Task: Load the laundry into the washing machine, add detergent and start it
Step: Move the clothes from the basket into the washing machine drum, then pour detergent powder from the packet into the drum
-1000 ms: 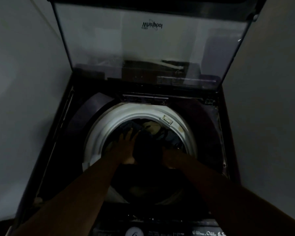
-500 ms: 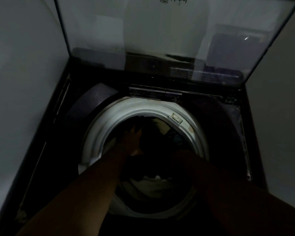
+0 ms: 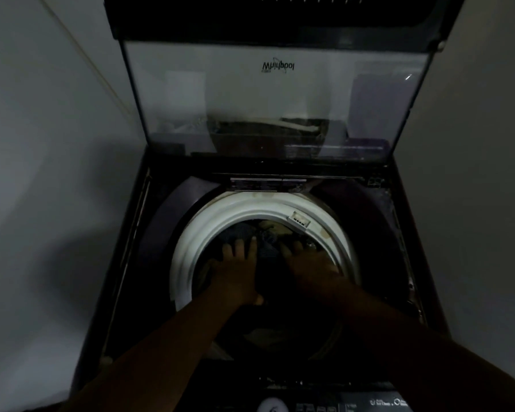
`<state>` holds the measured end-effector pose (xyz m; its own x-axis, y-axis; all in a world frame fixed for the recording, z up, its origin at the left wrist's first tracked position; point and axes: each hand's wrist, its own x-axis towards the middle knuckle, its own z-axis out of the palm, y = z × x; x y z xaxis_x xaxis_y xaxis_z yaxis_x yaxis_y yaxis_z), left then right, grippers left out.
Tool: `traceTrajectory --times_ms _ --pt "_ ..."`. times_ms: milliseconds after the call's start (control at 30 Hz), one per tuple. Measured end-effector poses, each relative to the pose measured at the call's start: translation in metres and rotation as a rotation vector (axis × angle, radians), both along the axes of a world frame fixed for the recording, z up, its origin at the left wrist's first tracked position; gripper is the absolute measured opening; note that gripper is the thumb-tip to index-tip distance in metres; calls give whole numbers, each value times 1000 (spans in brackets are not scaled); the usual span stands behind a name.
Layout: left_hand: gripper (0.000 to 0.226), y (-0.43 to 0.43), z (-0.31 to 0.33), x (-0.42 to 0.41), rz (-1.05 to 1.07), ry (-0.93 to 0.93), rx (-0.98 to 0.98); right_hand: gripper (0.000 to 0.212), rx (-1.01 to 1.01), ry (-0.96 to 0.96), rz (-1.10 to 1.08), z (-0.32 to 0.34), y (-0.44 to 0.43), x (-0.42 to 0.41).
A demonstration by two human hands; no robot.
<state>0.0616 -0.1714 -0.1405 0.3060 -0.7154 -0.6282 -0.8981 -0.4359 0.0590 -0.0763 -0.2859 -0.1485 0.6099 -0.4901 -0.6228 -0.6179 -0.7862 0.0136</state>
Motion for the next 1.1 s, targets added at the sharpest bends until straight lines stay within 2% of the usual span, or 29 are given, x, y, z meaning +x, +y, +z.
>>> traceTrajectory --times_ms 67,133,200,300,400,500,700,900,1100 --pt "134 3 -16 0 25 97 100 85 165 28 -36 -19 4 -3" --pt "131 1 -38 3 78 149 156 68 288 23 -182 -50 6 -4" --pt "129 -6 -54 4 75 140 188 61 303 -9 -292 -68 6 -4" --pt "126 -13 -57 7 42 139 208 66 298 -23 -348 -67 9 -5" --pt "127 -4 -35 14 -4 166 143 80 192 2 -243 -37 19 -9" --pt "130 19 -6 24 -69 194 43 79 122 -21 -216 2 40 -18" --pt "114 48 68 44 -100 161 -68 82 102 -96 -198 97 63 -26" --pt "99 75 140 58 -21 155 -277 79 -14 -167 -155 173 69 -20" --pt "90 132 202 64 143 62 -407 81 -64 -239 40 233 84 0"
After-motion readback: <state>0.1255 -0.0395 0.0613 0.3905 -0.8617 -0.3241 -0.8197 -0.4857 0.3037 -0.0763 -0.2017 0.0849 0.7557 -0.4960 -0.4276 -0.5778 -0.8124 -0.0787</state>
